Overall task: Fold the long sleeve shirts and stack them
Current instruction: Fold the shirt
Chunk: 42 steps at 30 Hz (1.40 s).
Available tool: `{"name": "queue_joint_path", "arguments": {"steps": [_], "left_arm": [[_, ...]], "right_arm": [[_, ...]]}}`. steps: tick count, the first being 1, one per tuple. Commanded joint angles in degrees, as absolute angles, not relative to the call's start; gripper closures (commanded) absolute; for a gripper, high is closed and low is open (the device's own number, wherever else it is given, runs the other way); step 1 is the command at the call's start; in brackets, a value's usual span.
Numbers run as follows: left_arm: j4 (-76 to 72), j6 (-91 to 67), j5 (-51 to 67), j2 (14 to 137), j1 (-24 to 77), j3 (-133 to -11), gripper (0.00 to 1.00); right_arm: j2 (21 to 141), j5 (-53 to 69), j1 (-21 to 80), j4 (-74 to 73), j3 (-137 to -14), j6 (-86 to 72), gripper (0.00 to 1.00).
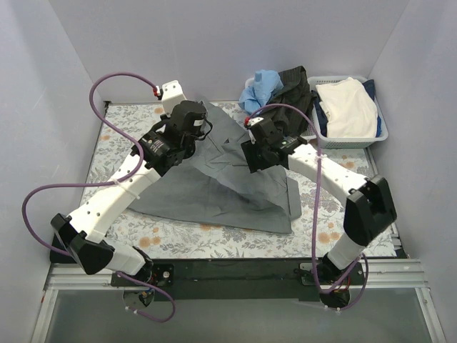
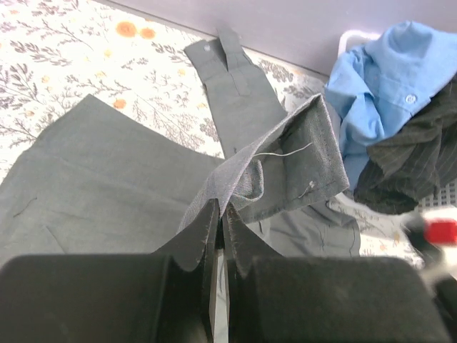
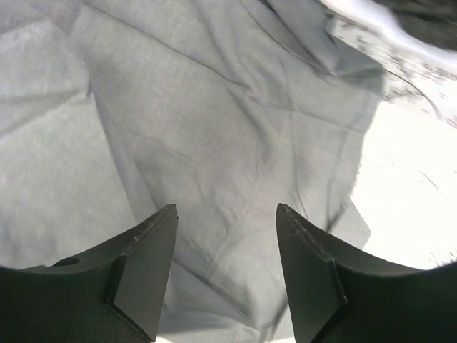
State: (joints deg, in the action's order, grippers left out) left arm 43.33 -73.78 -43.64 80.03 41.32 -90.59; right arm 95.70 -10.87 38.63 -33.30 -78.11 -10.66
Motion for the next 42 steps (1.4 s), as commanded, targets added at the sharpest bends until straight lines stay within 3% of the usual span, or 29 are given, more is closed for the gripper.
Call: {"name": "queue_joint_path", "arguments": {"steps": [1, 6, 10, 11, 21, 25, 34, 42], "left_arm": [[41.2, -72.8, -48.5, 81.2, 41.0, -93.1, 1.00], [41.0, -72.9, -48.7, 84.5, 41.0, -97.2, 1.00], [42.8, -75.8, -48.4, 89.3, 41.0, -102.1, 1.00], [43.2, -76.3, -47.9, 90.2, 41.0, -102.9, 1.00], [53.4, -83.1, -47.2, 99.9, 41.0, -115.6, 1.00], [52.9, -82.5, -47.0, 100.8, 41.0, -117.4, 1.00], [55.6, -84.6, -46.9, 100.9, 41.0, -119.4, 1.00], [55.8, -84.9, -47.0, 98.7, 41.0, -117.5, 1.00]], "right_arm": [[87.7, -13.4, 38.2, -34.5, -73.6, -10.9, 0.35], [81.3, -5.0, 38.2, -32.9, -66.5, -8.4, 0.61], [73.7, 5.1, 38.5, -30.6, -59.8, -7.2, 0.97], [72.2, 6.9, 38.8, -29.5, -58.4, -6.7, 0.99], [64.5, 7.0, 48.4, -26.1, -53.1, -2.7, 0.99], [67.5, -1.5, 55.3, -24.3, -51.0, -1.5, 0.99], [74.3, -24.0, 57.0, -16.2, -50.1, -6.4, 0.99], [81.5, -25.9, 56.9, -13.0, -50.4, -9.7, 0.99]]}}
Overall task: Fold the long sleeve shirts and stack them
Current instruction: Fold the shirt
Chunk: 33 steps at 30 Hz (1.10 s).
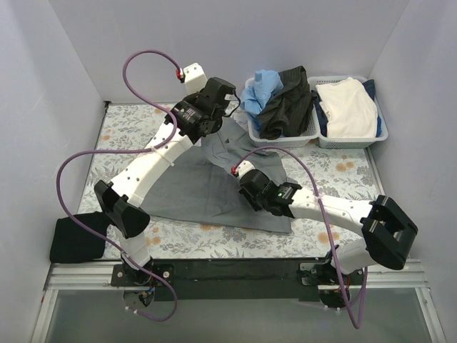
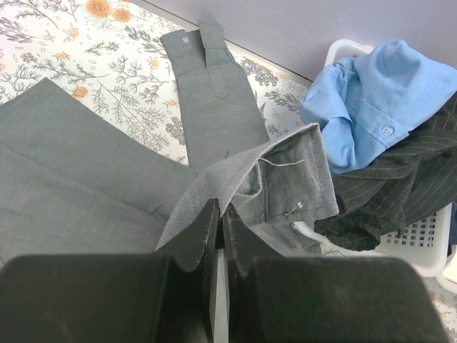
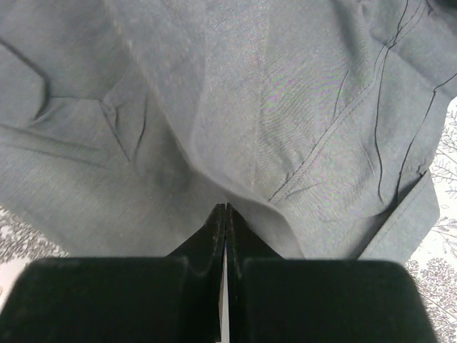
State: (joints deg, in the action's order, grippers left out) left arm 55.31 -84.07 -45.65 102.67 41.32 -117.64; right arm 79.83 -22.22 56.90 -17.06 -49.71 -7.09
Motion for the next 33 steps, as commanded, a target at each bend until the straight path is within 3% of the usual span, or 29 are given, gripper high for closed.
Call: {"name": "queue_joint_path", "arguments": {"steps": [1, 13, 25, 33], "left_arm": [[55.7, -84.8, -47.0, 98.6, 41.0, -117.7, 1.00], [55.8, -83.8, -46.8, 97.7, 41.0, -117.7, 1.00], [55.5, -83.5, -46.9, 94.6, 41.0, -114.6, 1.00], [53.9, -82.1, -47.0, 91.1, 41.0, -110.7, 1.00]], "right_arm": [[81.6, -26.7, 56.9, -13.0, -50.1, -10.2, 0.99], [84.1, -40.1, 56.8, -12.8, -45.2, -17.5, 0.99], [90.3, -38.0, 56.6, -9.1, -44.2, -19.4, 0.99], [84.1, -38.4, 56.5, -7.6, -43.3, -18.9, 0.99]]}}
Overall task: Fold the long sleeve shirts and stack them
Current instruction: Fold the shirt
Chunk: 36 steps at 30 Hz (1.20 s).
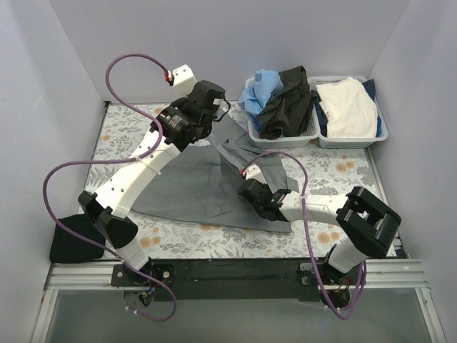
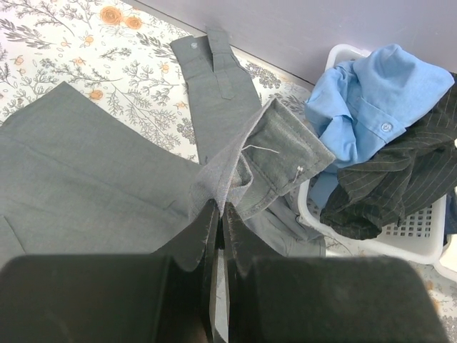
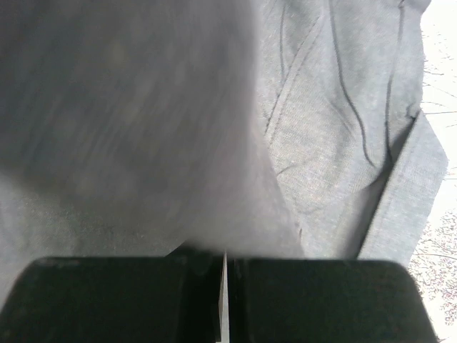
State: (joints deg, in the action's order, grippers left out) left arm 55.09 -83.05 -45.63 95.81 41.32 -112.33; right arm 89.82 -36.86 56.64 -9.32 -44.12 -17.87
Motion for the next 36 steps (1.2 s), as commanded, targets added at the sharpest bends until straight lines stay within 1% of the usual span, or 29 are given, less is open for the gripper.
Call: {"name": "queue_joint_path", "arguments": {"steps": [1, 5, 8, 9, 12, 13, 16, 17, 21, 26, 31, 35, 36], "left_arm": [[53.8, -82.1, -47.1, 90.8, 41.0, -110.2, 1.00], [53.5, -83.6, -47.4, 88.2, 41.0, -105.8, 1.00], [51.7, -85.1, -46.8, 84.5, 41.0, -99.6, 1.00], [50.9, -85.5, -46.9, 83.4, 41.0, -95.4, 1.00], [48.3, -87.7, -46.9, 79.2, 41.0, -89.3, 1.00], [47.8, -88.8, -47.2, 78.1, 41.0, -85.6, 1.00], [48.3, -91.8, -47.6, 75.0, 40.6, -80.2, 1.00], [49.3, -93.5, -48.2, 74.4, 40.5, -79.3, 1.00], [52.0, -97.5, -49.0, 72.2, 39.8, -74.6, 0.99], [49.0, -97.7, -48.0, 69.5, 38.7, -68.8, 0.95], [51.8, -100.9, -47.6, 69.4, 36.0, -65.7, 0.93], [47.3, -96.3, -47.4, 68.7, 31.6, -61.5, 0.93], [46.8, -95.8, -47.0, 68.7, 29.2, -61.0, 0.93]], "right_arm": [[82.1, -38.8, 56.5, -8.7, -43.1, -19.1, 0.99], [68.7, -38.8, 56.5, -11.9, -41.9, -18.5, 0.99], [61.1, -38.4, 56.5, -14.3, -40.5, -17.6, 0.99], [59.6, -38.6, 56.5, -14.8, -40.1, -17.3, 0.99], [57.1, -35.7, 55.4, -14.9, -40.0, -15.4, 0.99], [57.7, -35.0, 54.8, -14.8, -41.2, -14.9, 0.99], [63.4, -30.6, 53.2, -14.7, -43.6, -14.4, 0.99], [67.1, -29.5, 52.8, -14.8, -45.3, -14.3, 0.99], [75.7, -20.9, 51.0, -12.4, -49.0, -14.0, 0.99], [84.3, -10.3, 50.4, -9.8, -52.0, -13.4, 0.99], [88.0, -5.5, 47.3, -9.8, -50.5, -15.9, 0.99], [91.3, -3.3, 44.6, -9.8, -49.7, -17.1, 0.99], [91.9, -2.7, 43.9, -10.1, -49.7, -17.2, 0.99]]}}
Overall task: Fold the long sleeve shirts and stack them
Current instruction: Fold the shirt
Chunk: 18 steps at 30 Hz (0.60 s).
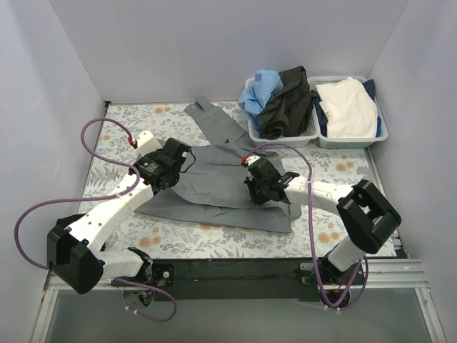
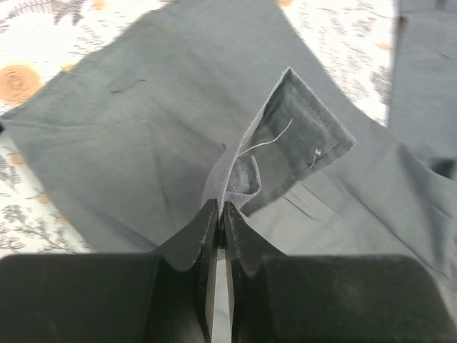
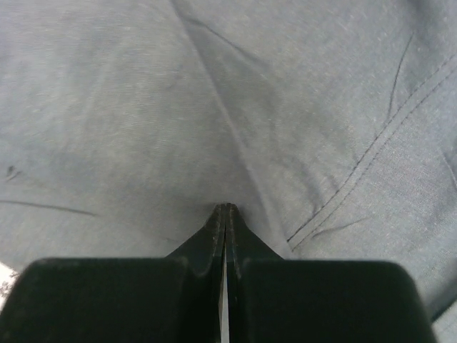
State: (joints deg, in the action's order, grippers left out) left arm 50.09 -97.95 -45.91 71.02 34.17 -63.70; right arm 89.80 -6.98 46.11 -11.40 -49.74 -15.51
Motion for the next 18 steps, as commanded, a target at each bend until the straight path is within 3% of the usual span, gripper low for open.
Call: {"name": "queue_joint_path", "arguments": {"steps": [1, 2, 5, 6, 7, 10, 14, 18], "left_arm": [[46.5, -95.3, -46.8, 68.6, 28.0, -60.3, 0.93], [47.3, -96.1, -46.8, 69.0, 26.8, -60.2, 0.93], [51.8, -99.5, -46.7, 69.9, 21.9, -60.8, 0.51], [53.1, -100.0, -46.8, 70.4, 21.3, -61.2, 0.47], [54.7, -100.5, -46.7, 70.7, 20.5, -61.6, 0.35], [54.2, -99.1, -46.4, 70.1, 18.4, -62.2, 0.20], [47.2, -92.0, -41.8, 69.5, 16.2, -63.5, 0.17], [37.8, -79.1, -29.2, 72.8, 16.0, -67.2, 0.17]], "right_arm": [[92.5, -2.3, 43.6, -10.3, -49.8, -17.2, 0.99], [93.5, -1.9, 43.3, -10.8, -50.1, -17.2, 0.99], [95.0, -1.5, 43.3, -11.8, -51.1, -17.3, 0.99], [95.4, -1.6, 43.3, -12.6, -51.4, -17.3, 0.99], [96.0, -1.8, 43.2, -13.2, -51.8, -17.3, 0.99], [96.9, -1.4, 43.0, -15.8, -52.5, -17.1, 0.99], [96.8, -1.0, 42.4, -19.9, -51.1, -16.6, 0.99], [94.1, -0.4, 40.8, -25.3, -47.4, -14.9, 0.99]]}}
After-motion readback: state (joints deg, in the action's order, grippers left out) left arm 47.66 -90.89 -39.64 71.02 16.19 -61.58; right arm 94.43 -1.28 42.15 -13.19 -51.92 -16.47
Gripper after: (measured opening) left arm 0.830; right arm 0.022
